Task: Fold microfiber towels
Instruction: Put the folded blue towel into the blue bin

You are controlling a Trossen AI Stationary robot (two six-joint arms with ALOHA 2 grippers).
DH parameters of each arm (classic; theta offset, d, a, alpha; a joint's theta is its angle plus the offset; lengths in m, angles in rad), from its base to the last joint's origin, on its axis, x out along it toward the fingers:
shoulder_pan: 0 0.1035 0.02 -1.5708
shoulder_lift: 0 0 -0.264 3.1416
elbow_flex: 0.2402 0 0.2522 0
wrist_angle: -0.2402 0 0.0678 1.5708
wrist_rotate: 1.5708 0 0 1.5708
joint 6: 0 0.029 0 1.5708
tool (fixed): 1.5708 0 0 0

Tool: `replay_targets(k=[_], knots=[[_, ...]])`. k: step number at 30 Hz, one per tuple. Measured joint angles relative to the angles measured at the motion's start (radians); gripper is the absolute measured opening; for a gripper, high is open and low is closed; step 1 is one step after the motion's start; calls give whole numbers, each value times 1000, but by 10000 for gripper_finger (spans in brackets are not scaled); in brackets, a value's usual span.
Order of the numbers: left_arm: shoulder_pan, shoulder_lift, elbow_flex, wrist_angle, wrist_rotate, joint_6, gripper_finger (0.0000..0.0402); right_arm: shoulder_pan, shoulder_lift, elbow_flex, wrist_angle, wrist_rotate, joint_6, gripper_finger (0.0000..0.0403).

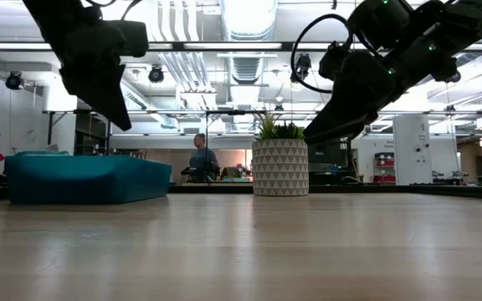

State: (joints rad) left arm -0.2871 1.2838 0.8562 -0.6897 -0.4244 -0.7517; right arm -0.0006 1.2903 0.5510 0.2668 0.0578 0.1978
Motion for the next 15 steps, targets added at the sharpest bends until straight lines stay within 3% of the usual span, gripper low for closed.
replay_targets(k=[6,15], knots=[[1,6,0,1,-10,6,6,0,0,0,0,0,1,199],[42,6,0,2,-109,26,6,0,0,0,0,0,0,199]])
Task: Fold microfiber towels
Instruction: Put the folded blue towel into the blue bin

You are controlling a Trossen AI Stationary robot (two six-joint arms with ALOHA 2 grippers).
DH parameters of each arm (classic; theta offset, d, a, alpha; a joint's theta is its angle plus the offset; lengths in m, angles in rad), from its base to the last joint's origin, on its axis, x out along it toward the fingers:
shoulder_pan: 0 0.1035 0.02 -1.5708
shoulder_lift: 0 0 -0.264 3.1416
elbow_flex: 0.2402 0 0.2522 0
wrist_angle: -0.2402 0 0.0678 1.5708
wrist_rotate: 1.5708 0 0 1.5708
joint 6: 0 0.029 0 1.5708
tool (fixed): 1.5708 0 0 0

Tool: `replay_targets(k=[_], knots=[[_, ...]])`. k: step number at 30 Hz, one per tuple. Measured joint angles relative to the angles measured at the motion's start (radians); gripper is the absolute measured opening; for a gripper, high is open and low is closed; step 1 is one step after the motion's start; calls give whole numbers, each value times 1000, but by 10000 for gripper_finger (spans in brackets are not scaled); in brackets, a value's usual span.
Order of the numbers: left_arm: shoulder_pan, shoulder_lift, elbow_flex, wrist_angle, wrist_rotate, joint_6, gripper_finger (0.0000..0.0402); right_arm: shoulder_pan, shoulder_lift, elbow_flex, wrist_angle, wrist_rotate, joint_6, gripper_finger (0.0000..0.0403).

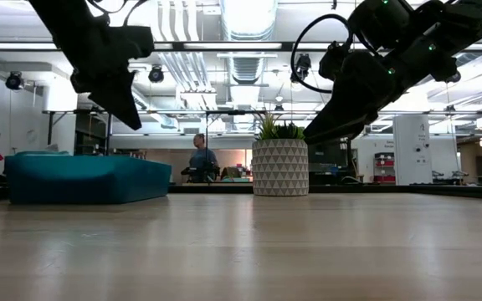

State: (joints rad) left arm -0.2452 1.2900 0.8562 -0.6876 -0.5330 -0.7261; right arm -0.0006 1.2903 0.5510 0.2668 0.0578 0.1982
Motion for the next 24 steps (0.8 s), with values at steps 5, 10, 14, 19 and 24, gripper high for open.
replay_targets(k=[5,10,14,19,24], knots=[[63,0,0,0,0,24,2,0,0,0,0,0,3,199],[151,0,0,0,2,145,1,0,0,0,0,0,16,199],[245,1,0,0,20,252,0,0,0,0,0,0,27,199],[348,43,0,5,79,324,0,0,0,0,0,0,28,199],[382,137,-1,8,154,366,0,0,0,0,0,-1,28,199]])
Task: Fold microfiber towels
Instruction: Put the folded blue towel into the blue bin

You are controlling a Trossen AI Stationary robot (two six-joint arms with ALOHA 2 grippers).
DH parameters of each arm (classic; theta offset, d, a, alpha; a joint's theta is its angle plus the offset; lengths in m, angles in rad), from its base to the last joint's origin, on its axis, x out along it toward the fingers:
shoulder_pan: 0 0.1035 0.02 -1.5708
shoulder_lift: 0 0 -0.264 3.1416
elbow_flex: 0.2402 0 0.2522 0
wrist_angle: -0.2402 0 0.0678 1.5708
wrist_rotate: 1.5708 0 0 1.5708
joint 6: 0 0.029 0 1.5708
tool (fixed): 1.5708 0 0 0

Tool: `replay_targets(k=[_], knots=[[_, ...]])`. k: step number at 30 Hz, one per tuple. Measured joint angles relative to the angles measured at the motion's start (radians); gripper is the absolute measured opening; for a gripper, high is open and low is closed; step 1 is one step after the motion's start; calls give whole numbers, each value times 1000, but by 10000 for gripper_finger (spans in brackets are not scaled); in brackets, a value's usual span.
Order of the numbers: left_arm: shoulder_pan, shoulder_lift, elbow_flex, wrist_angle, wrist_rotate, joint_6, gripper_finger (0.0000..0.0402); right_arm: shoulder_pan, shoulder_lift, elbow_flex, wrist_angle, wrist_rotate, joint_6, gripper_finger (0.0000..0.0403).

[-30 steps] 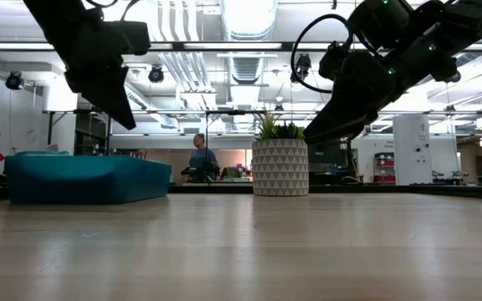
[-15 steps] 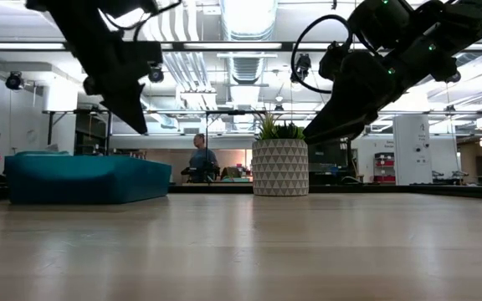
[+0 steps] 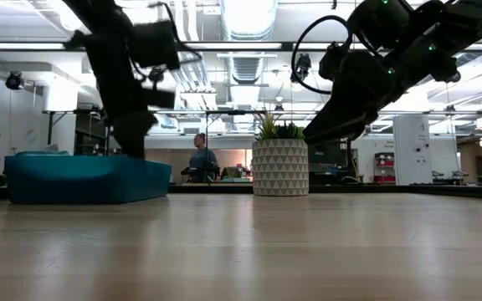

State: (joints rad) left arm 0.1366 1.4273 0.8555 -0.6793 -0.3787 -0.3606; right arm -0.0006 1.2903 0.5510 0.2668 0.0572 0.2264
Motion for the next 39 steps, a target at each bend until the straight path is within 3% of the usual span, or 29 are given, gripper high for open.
replay_targets(k=[5,9,21,25,30,39], knots=[[1,87,5,5,2,11,0,0,0,0,0,0,-1,199],[1,80,17,7,2,28,0,0,0,0,0,0,-2,199],[-78,-214,31,4,1,29,0,0,0,-2,16,-2,-55,199],[-94,-303,23,-163,-3,-36,0,0,0,-2,28,-3,-54,199],[-54,-319,16,-476,-83,-223,0,0,0,-4,30,-4,-52,199],[39,-174,-44,-508,-111,-261,0,0,0,-4,46,-4,-45,199]])
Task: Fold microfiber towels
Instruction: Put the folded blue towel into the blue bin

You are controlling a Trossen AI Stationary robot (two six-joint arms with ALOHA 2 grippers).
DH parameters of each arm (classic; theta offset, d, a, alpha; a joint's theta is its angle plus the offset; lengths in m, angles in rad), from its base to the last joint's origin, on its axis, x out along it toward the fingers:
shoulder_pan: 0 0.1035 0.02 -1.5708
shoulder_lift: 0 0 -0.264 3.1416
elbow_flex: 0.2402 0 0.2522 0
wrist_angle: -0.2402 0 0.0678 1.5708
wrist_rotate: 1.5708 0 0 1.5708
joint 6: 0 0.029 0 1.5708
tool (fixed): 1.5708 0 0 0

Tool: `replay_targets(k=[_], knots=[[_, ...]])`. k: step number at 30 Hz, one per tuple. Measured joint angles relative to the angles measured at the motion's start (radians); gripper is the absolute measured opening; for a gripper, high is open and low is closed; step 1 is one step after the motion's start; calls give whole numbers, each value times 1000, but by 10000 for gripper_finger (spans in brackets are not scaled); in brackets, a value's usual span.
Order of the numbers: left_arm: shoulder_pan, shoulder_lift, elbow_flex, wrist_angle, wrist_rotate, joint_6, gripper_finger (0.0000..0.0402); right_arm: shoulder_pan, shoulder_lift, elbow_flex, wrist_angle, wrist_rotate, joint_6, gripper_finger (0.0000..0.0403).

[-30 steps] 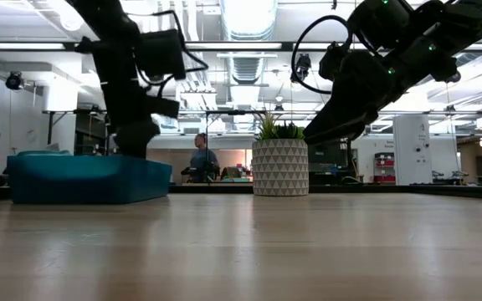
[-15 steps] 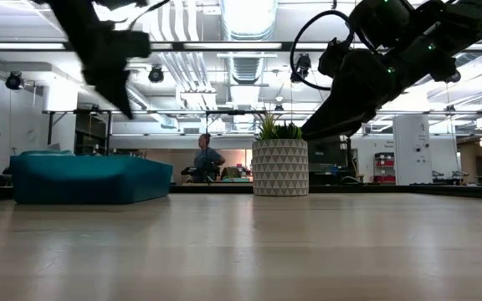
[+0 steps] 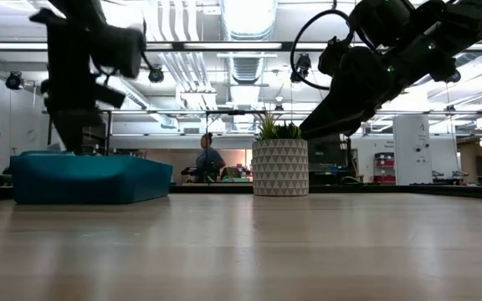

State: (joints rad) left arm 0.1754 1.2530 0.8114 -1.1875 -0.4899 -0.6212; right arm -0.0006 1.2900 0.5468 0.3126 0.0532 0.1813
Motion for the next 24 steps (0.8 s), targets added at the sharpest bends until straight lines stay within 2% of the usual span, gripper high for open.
replay_targets(k=[12,18,24], knots=[[13,209,-25,21,-1,0,0,0,0,-2,0,0,3,199],[13,204,-11,21,2,-1,0,0,0,-2,0,0,3,199],[6,128,76,-35,45,2,0,0,0,-2,-1,0,2,199]])
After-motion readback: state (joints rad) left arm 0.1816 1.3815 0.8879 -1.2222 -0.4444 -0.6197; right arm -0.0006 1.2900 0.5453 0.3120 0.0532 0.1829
